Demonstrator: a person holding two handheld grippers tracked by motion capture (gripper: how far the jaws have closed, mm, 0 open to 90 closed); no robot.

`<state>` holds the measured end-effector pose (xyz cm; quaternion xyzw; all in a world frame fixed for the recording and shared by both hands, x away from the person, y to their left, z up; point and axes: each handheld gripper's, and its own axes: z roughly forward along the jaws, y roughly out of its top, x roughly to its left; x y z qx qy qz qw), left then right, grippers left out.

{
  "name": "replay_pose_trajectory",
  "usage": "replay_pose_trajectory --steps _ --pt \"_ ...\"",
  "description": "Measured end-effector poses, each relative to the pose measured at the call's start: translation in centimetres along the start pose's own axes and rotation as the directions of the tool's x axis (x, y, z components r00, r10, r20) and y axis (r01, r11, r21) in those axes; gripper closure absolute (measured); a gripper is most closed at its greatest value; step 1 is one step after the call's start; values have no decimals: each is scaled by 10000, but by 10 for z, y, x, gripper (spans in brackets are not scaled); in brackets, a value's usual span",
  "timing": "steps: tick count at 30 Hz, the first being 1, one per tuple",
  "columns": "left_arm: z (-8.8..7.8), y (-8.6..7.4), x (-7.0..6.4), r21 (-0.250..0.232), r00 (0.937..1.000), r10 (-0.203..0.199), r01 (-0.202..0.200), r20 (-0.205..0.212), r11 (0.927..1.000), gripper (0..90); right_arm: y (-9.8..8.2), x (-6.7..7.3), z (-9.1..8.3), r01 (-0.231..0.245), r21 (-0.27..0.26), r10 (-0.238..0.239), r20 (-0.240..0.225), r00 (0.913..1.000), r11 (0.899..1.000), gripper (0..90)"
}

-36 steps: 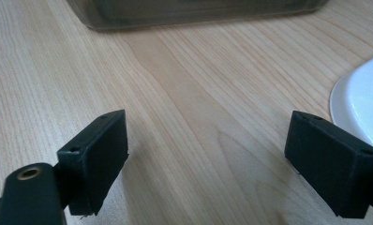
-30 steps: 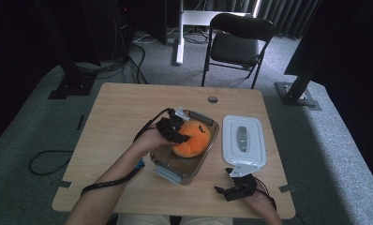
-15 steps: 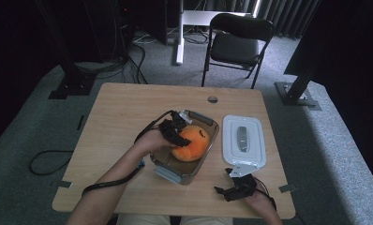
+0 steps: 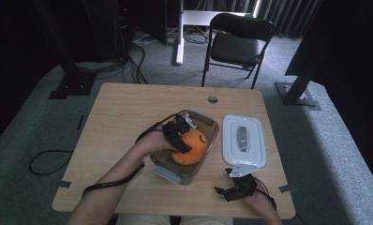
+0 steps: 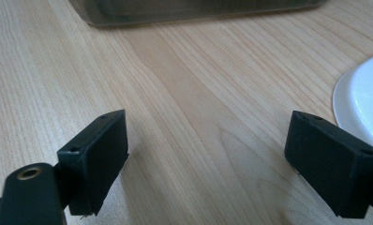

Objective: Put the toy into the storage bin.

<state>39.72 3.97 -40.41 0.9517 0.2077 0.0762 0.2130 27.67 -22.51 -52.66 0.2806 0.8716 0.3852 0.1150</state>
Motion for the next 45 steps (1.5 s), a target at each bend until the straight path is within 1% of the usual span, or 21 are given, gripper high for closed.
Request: replay_pose_trajectory --steps 2,4,5,6,8,11,12,16,18,20,22,23,27,31,33,35,36,37,39,41,45 --pt "-1 -1 0 -51 10000 -16 16 55 10000 269 0 0 0 -20 -2 20 -8 10000 10000 134" --pt "-4 -1 1 -225 9999 -128 131 113 9997 258 0 0 0 -24 19 24 -12 10000 10000 134" --pt "-5 -1 1 -325 9995 -183 190 241 9993 234 0 0 0 -40 33 40 -11 10000 10000 134" --pt "-7 -1 2 -369 9994 -209 219 276 9991 196 0 0 0 -31 33 31 -11 10000 10000 134" --pt "-9 -2 2 -417 9994 -222 232 253 9989 195 0 0 0 -23 41 23 -4 10000 10000 133" --pt "-12 -4 3 -530 9988 -330 349 360 9980 150 0 0 0 -18 55 18 11 10000 10000 134" --pt "-13 -5 4 -575 9983 -349 376 473 9976 113 0 0 1 -22 58 22 2 10000 10000 134" --pt "-18 -8 4 -865 9971 -298 358 696 9956 85 0 0 1 -34 64 34 3 10000 10000 134" --pt "-19 -9 3 -896 9974 -235 296 684 9955 36 0 0 1 -42 86 42 17 10000 10000 133" --pt "-22 -10 3 -1040 9969 -261 337 742 9940 30 0 0 1 -26 118 25 45 10000 9999 134" --pt "-25 -11 2 -1117 9980 -209 274 588 9934 31 0 0 1 -31 120 30 66 10000 9999 134" --pt "-27 -13 2 -1215 9976 -208 287 653 9922 31 0 0 1 -23 118 22 80 10000 9999 134" --pt "-35 -17 5 -1408 9986 -329 384 408 9893 31 1 1 2 41 141 -43 151 9999 9999 134" --pt "-42 -24 7 -1672 9985 -369 431 401 9850 32 1 2 2 95 169 -98 172 9998 9998 133" --pt "-45 -27 8 -1764 9987 -427 472 288 9832 32 1 2 2 86 169 -88 162 9998 9998 132" --pt "-48 -31 9 -1886 9982 -542 583 269 9803 35 1 2 2 83 169 -86 161 9998 9998 132" --pt "-50 -34 10 -1985 9980 -541 596 329 9783 36 1 2 2 89 175 -92 165 9998 9998 132" --pt "-51 -36 10 -2060 9974 -634 690 337 9761 36 1 1 2 87 173 -89 166 9998 9998 132" --pt "-53 -40 11 -2116 9973 -664 712 300 9748 37 1 1 2 89 175 -92 169 9998 9998 132" --pt "-56 -45 12 -2073 9971 -740 763 189 9753 37 1 1 2 86 177 -89 166 9998 9998 132" --pt "-63 -55 15 -2192 9948 -1021 1009 60 9705 37 1 1 2 85 178 -88 169 9998 9998 132"
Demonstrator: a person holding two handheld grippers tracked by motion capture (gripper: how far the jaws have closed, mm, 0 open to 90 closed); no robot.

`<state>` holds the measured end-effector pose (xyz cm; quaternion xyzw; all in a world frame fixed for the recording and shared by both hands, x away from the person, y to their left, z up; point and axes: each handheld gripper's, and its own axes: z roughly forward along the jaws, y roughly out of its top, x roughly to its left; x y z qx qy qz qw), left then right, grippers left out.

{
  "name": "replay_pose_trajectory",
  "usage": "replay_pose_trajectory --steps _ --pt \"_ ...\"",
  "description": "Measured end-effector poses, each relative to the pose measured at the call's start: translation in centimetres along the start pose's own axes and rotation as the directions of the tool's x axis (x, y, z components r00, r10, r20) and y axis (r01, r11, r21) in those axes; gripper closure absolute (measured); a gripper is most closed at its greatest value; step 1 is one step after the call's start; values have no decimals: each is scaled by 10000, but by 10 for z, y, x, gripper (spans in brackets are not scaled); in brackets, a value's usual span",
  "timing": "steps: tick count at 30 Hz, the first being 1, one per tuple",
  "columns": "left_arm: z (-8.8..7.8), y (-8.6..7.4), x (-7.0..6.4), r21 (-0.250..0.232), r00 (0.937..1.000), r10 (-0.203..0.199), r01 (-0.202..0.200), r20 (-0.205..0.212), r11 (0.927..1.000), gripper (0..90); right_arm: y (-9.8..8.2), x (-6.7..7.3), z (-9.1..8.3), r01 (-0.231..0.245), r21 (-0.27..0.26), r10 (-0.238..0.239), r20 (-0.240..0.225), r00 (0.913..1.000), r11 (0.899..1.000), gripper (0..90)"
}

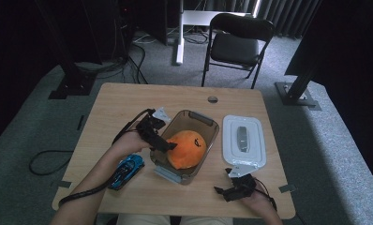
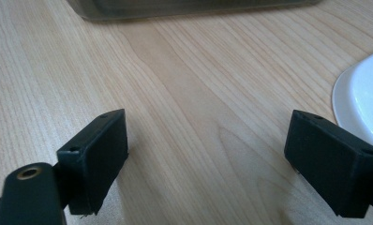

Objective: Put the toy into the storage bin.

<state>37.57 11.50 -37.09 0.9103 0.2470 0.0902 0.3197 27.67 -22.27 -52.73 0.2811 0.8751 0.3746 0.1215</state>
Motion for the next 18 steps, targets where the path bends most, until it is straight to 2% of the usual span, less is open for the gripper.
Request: replay_pose_trajectory --steps 12,18 --pt "-21 -27 7 -195 9980 -417 408 -476 9990 38 0 0 0 -36 2 36 42 10000 10000 132" --pt "-29 -40 7 -372 9971 -619 602 -454 9975 38 0 -1 0 -82 3 82 95 9999 10000 132"
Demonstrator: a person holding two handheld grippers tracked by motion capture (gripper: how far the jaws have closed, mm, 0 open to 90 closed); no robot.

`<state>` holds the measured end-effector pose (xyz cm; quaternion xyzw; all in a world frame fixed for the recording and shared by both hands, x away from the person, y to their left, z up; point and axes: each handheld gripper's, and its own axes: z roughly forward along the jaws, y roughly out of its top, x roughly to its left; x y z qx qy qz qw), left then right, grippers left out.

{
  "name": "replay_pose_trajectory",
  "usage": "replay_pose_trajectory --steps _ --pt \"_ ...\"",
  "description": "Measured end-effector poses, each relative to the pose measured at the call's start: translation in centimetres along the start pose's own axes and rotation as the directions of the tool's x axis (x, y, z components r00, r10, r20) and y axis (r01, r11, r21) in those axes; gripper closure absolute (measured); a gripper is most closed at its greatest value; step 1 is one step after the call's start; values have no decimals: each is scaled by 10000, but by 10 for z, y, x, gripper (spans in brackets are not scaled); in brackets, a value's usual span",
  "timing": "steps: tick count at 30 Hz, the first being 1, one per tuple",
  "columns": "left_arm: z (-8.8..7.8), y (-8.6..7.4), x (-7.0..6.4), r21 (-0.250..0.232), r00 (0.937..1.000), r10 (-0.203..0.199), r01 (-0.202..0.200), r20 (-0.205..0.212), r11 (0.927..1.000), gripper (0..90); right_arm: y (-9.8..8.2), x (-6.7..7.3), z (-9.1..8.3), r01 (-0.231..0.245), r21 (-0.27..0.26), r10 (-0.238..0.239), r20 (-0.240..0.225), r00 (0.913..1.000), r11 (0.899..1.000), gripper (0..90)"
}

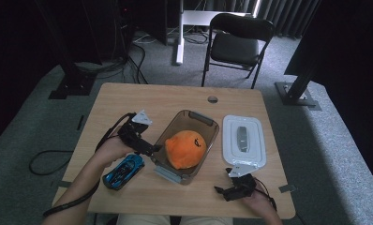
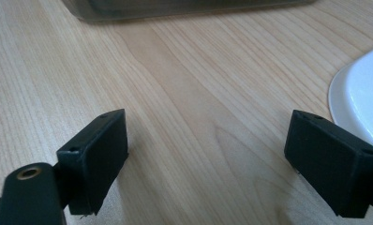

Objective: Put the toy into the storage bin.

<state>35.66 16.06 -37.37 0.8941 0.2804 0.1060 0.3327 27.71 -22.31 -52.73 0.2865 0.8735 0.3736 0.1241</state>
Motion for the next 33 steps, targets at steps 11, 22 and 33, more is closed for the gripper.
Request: replay_pose_trajectory --steps 11,22,33 --pt "-4 -25 1 -106 9994 -317 315 -151 9994 38 0 0 0 -27 1 27 14 10000 10000 132" --pt "-9 -47 0 -209 9975 -566 558 -412 9982 38 0 0 0 -35 6 35 12 10000 10000 132" --pt "-9 -71 -2 -347 9952 -829 811 -530 9961 38 0 0 0 -31 7 31 22 10000 10000 132"
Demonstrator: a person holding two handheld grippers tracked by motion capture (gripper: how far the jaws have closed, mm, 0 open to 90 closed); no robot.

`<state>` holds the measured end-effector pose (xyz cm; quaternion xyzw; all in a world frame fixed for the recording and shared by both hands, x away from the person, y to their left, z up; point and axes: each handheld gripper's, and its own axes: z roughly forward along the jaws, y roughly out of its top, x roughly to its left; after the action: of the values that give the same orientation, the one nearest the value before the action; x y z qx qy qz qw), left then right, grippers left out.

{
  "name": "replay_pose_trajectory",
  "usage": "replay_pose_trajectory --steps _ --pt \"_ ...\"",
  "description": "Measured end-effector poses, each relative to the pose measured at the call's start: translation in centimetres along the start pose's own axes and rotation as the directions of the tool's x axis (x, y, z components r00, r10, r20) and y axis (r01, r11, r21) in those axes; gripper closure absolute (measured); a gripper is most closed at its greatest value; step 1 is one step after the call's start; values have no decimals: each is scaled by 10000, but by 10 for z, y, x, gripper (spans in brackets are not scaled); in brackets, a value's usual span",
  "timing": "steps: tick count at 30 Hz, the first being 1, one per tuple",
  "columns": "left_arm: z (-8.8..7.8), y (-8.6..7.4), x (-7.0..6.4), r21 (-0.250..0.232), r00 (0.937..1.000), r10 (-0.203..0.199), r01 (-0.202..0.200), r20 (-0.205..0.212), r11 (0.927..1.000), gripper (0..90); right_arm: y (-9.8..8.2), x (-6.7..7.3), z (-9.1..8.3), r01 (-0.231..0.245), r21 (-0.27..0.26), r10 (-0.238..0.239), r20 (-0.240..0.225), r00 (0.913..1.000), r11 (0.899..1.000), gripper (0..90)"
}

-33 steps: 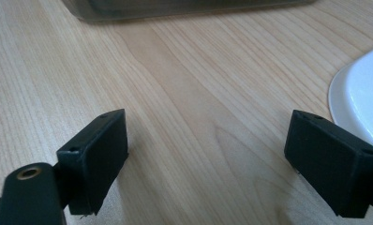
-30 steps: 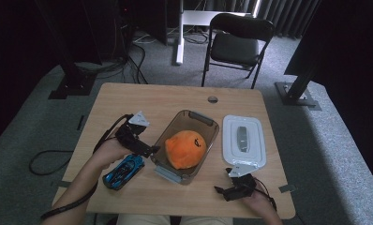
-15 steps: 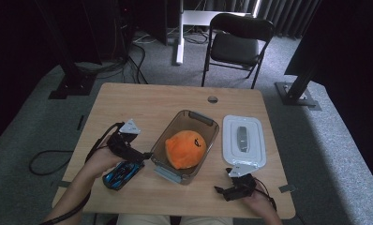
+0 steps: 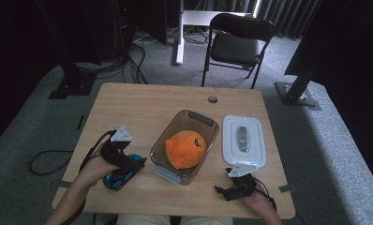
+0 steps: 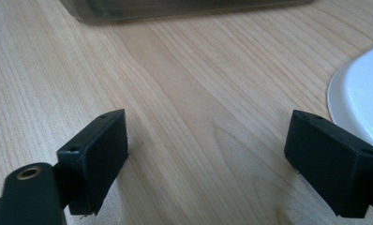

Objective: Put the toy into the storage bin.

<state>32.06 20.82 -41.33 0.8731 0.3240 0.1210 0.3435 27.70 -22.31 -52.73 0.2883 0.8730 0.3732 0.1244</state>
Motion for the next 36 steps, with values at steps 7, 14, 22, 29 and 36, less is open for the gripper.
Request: replay_pose_trajectory --steps 7,14,22,29,36 --pt "2 -14 -1 169 9999 -13 15 -112 9999 39 0 0 0 0 -3 0 -1 10000 10000 132" --pt "7 -27 -2 484 9993 68 -50 -362 9988 45 0 0 0 8 1 -8 2 10000 10000 132" --pt "13 -44 -2 1047 9987 -59 112 -504 9944 46 0 0 0 -35 5 35 47 10000 10000 132" --pt "20 -59 1 1608 9967 -255 375 -766 9863 46 0 0 0 -55 0 55 48 10000 10000 132" --pt "27 -68 4 2131 9953 -356 541 -896 9755 46 0 0 0 -55 -2 55 48 10000 10000 132"
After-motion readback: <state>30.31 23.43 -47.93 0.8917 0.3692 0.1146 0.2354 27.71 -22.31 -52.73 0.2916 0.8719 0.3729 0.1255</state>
